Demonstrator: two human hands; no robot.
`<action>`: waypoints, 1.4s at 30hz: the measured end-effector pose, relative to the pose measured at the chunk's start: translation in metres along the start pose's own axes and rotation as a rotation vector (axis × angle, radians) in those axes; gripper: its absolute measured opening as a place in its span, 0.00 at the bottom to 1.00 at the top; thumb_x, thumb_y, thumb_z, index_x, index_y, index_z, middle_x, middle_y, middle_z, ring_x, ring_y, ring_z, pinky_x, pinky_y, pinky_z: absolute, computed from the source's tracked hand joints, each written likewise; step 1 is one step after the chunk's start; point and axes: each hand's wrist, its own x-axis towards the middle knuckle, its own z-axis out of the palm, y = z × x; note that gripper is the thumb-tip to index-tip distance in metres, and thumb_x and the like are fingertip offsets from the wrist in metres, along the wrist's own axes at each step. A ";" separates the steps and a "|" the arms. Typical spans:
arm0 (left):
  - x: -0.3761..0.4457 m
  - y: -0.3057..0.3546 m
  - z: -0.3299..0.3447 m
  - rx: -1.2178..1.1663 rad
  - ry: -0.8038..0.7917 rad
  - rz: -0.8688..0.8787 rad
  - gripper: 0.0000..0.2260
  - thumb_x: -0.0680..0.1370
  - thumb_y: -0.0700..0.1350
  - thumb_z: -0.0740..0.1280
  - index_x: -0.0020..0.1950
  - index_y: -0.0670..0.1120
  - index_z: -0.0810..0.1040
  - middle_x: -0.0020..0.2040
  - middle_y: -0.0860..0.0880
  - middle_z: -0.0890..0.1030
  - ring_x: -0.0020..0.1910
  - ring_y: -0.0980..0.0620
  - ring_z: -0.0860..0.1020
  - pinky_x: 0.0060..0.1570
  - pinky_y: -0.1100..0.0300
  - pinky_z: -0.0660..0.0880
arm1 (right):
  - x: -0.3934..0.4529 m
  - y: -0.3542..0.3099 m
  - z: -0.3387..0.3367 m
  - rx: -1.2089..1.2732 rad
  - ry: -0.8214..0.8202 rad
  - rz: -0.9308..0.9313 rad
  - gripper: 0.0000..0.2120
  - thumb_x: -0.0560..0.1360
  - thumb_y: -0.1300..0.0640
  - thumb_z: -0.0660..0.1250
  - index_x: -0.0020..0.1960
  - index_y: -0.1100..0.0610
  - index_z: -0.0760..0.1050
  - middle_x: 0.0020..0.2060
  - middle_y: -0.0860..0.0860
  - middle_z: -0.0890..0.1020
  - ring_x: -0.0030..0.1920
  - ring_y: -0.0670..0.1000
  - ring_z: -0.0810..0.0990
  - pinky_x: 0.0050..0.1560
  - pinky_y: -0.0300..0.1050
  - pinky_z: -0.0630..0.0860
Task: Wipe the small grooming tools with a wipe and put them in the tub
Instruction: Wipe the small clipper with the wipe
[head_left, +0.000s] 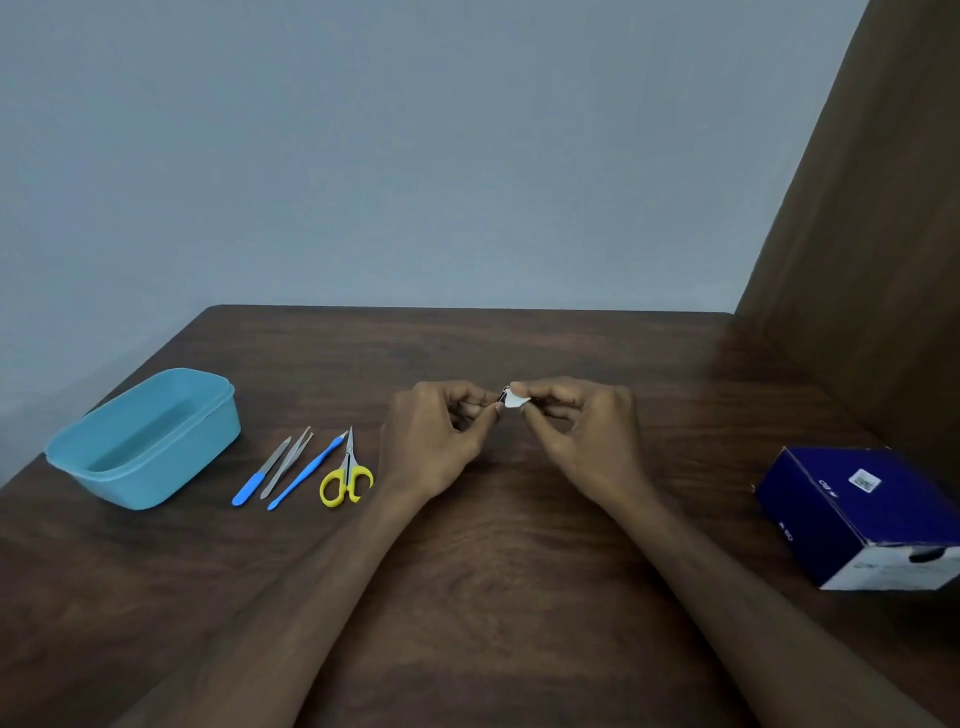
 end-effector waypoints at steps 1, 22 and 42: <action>0.000 -0.001 0.000 -0.015 -0.007 -0.008 0.02 0.76 0.54 0.77 0.48 0.60 0.89 0.37 0.64 0.86 0.38 0.66 0.84 0.39 0.59 0.83 | 0.000 0.000 0.000 -0.048 0.020 -0.057 0.11 0.75 0.67 0.76 0.55 0.56 0.89 0.50 0.45 0.89 0.50 0.39 0.87 0.53 0.40 0.85; 0.003 0.002 -0.002 -0.199 0.030 -0.050 0.02 0.78 0.48 0.78 0.46 0.53 0.90 0.36 0.58 0.87 0.33 0.64 0.83 0.33 0.72 0.74 | 0.004 -0.004 -0.005 -0.131 0.151 -0.210 0.07 0.79 0.63 0.75 0.56 0.57 0.88 0.48 0.50 0.83 0.47 0.46 0.84 0.47 0.44 0.82; 0.003 0.003 -0.003 -0.308 -0.097 0.052 0.06 0.80 0.42 0.75 0.55 0.51 0.89 0.41 0.58 0.88 0.37 0.59 0.85 0.36 0.65 0.78 | 0.000 -0.004 0.007 -0.189 -0.007 -0.182 0.05 0.76 0.62 0.76 0.49 0.54 0.85 0.42 0.47 0.84 0.41 0.46 0.82 0.44 0.47 0.79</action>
